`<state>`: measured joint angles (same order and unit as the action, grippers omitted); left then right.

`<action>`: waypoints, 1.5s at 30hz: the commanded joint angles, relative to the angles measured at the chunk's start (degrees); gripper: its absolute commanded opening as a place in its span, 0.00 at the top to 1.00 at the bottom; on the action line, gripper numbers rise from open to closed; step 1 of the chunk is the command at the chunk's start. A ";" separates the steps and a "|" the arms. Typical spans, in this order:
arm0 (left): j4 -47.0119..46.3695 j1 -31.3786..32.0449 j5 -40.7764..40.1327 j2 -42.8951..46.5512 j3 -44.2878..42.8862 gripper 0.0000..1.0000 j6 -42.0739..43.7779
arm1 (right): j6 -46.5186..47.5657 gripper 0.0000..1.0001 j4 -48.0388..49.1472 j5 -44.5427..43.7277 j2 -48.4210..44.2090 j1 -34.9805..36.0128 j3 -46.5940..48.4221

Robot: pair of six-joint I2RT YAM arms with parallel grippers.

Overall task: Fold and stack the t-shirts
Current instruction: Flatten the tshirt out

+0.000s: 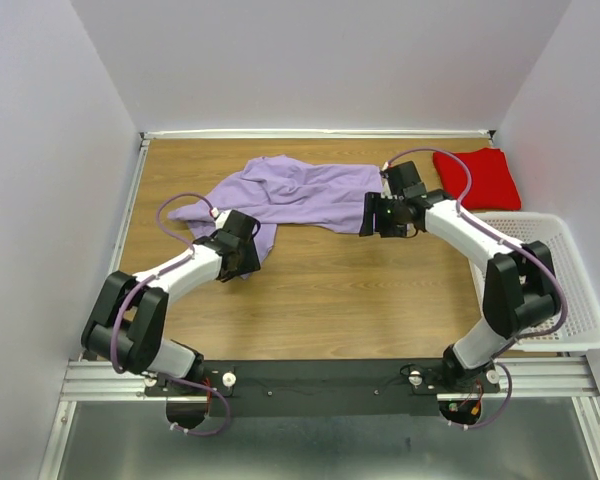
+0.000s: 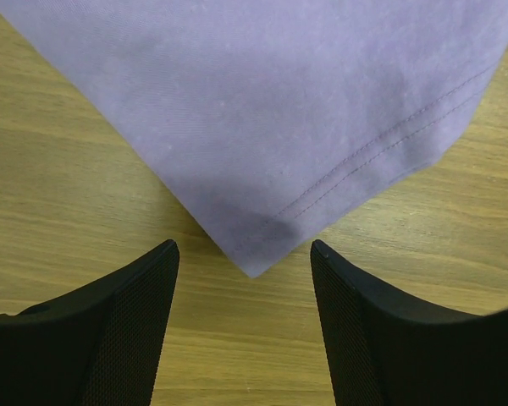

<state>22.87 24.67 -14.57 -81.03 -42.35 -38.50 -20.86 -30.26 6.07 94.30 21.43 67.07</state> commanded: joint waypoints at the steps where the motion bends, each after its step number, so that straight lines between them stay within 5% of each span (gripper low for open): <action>1: 0.77 0.73 -2.13 -2.02 -1.07 0.28 -3.41 | 1.79 0.30 0.03 2.11 -3.68 0.19 -2.11; 19: 3.14 1.17 -8.55 -1.49 -2.04 0.28 -9.58 | 3.63 0.30 0.03 1.67 -7.64 0.19 -5.90; 30: 1.21 2.40 -4.77 -7.82 -0.28 0.31 -9.05 | 3.72 0.30 0.11 0.88 -8.17 0.19 -6.25; 31: 1.12 3.36 -4.59 -8.08 0.07 0.33 -9.31 | 3.81 0.30 0.11 0.79 -7.99 0.19 -6.16; 38: 1.21 5.83 -3.10 -8.35 1.04 0.98 -10.19 | 3.46 0.30 0.11 0.00 -6.68 0.28 -4.49; 45: 9.37 5.66 -7.84 -1.59 -2.65 1.00 -8.00 | -0.05 0.30 -0.06 -9.83 -4.13 -0.16 -3.70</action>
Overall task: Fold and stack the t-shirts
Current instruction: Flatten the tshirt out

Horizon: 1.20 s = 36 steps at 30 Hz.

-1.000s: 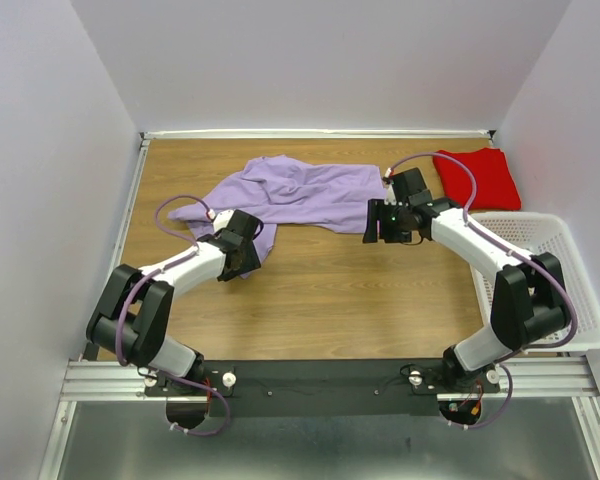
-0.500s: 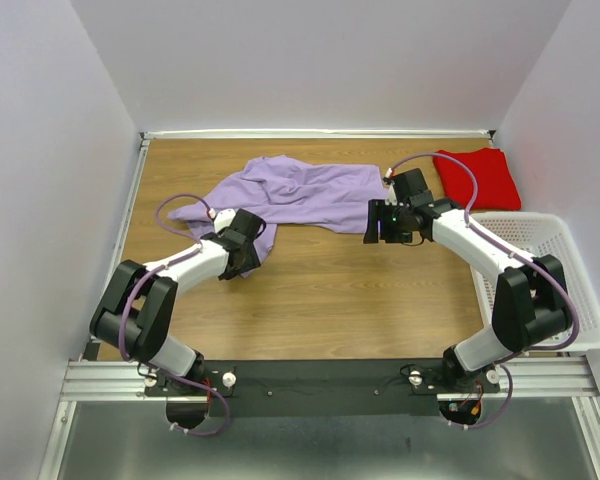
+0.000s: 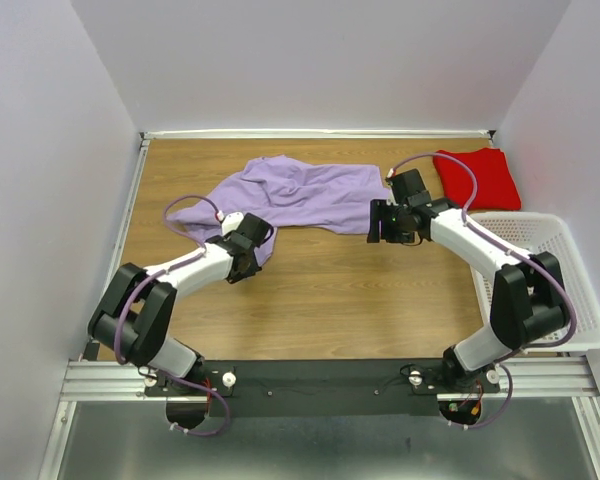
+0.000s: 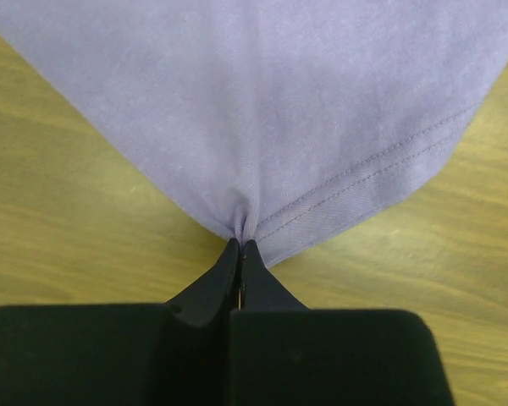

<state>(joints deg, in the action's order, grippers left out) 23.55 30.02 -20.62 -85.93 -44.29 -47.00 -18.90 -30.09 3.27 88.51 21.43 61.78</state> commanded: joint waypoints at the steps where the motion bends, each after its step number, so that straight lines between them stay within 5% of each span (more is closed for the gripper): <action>1: 9.57 0.13 -2.14 5.31 -1.58 1.00 1.12 | -2.98 0.30 -0.24 -8.87 2.54 -0.68 2.29; 19: 18.99 -8.75 1.90 25.36 -6.15 1.00 12.02 | -8.61 0.35 -0.15 -21.02 17.91 -7.54 10.99; 36: 21.79 -12.44 5.86 31.26 -7.47 1.00 17.29 | -12.57 0.37 -0.24 -21.89 24.25 -7.72 14.42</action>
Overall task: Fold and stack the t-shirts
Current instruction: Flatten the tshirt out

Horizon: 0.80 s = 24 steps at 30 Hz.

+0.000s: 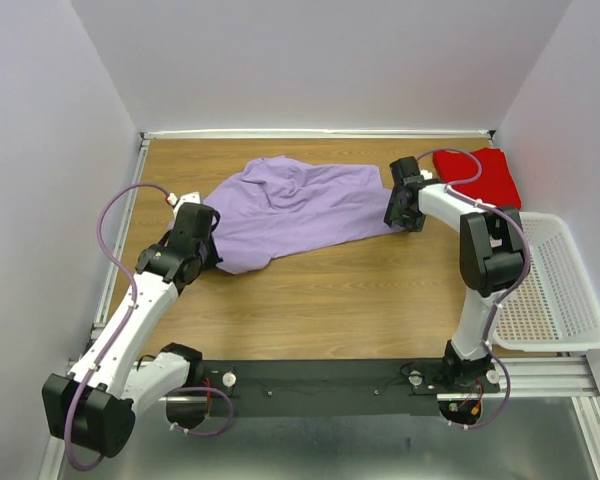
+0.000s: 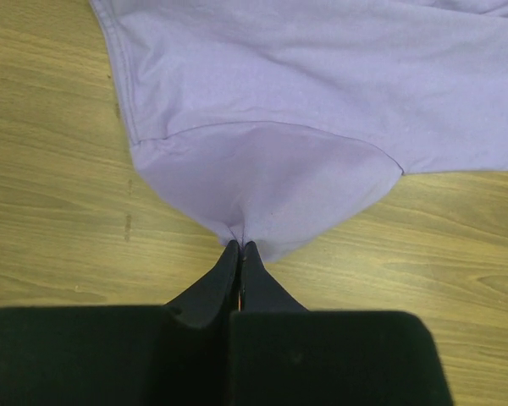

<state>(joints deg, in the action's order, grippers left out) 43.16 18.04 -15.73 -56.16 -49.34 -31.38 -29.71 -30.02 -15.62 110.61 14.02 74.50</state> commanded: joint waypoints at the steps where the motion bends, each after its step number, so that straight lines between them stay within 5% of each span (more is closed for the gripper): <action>1: 2.63 -0.64 0.70 1.58 -2.69 1.00 1.76 | -1.75 0.37 -0.30 -3.19 2.24 -0.40 1.70; 24: 5.45 -1.78 0.52 4.31 -3.75 1.00 3.69 | -1.05 0.37 0.14 -4.07 3.65 -2.07 -0.67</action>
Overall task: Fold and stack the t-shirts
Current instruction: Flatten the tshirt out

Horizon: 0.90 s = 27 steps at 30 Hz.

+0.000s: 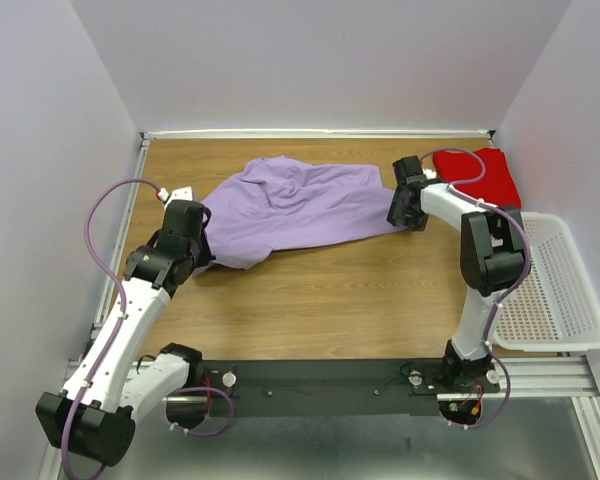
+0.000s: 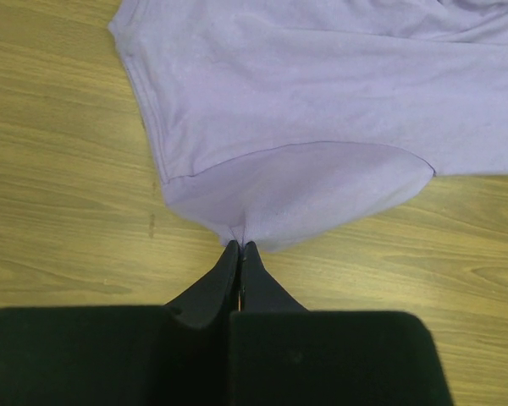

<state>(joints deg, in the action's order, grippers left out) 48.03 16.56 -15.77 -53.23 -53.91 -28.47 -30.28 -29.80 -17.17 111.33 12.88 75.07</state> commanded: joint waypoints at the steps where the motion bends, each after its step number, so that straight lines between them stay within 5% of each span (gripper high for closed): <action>1: 0.49 -0.30 0.48 1.46 1.00 1.00 0.70 | 0.22 0.38 0.18 -1.65 3.10 -1.02 -1.59; 27: 0.13 -0.47 1.44 3.05 2.67 1.00 -0.18 | -1.62 0.38 4.75 3.63 -3.75 -4.45 -4.23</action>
<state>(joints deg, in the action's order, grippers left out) 48.01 16.49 -15.35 -51.53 -51.62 -28.51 -30.26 -25.93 -14.28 107.24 8.91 72.25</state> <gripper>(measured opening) 0.009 0.617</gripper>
